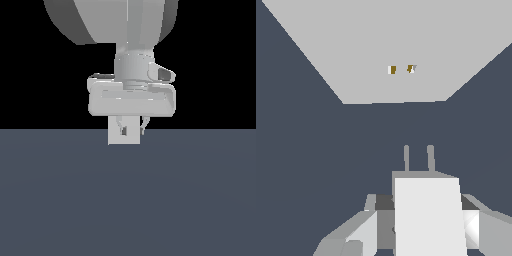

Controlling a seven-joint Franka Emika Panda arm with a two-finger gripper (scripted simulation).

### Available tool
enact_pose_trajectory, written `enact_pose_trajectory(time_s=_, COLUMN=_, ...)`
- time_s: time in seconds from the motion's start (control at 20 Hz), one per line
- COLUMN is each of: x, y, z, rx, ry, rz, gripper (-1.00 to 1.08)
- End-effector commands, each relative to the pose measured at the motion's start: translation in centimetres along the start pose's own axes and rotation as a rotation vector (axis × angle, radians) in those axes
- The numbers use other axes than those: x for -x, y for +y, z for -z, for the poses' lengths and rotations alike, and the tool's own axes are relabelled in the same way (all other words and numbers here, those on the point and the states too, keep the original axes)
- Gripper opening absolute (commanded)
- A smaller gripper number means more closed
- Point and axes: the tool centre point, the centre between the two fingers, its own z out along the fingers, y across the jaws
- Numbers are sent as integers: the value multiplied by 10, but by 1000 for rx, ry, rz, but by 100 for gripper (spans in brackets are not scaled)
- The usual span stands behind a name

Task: Plug the charger into the wall socket.

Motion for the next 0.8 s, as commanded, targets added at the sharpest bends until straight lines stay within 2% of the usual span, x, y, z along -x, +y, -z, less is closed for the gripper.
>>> enact_pose_trajectory(time_s=0.0, x=-8, y=-4, z=3, rx=-5, ry=-1, rz=20, gripper=-100)
enact_pose_trajectory(time_s=0.75, x=-19, y=-7, z=4, rx=-8, ry=-1, rz=32, gripper=-100)
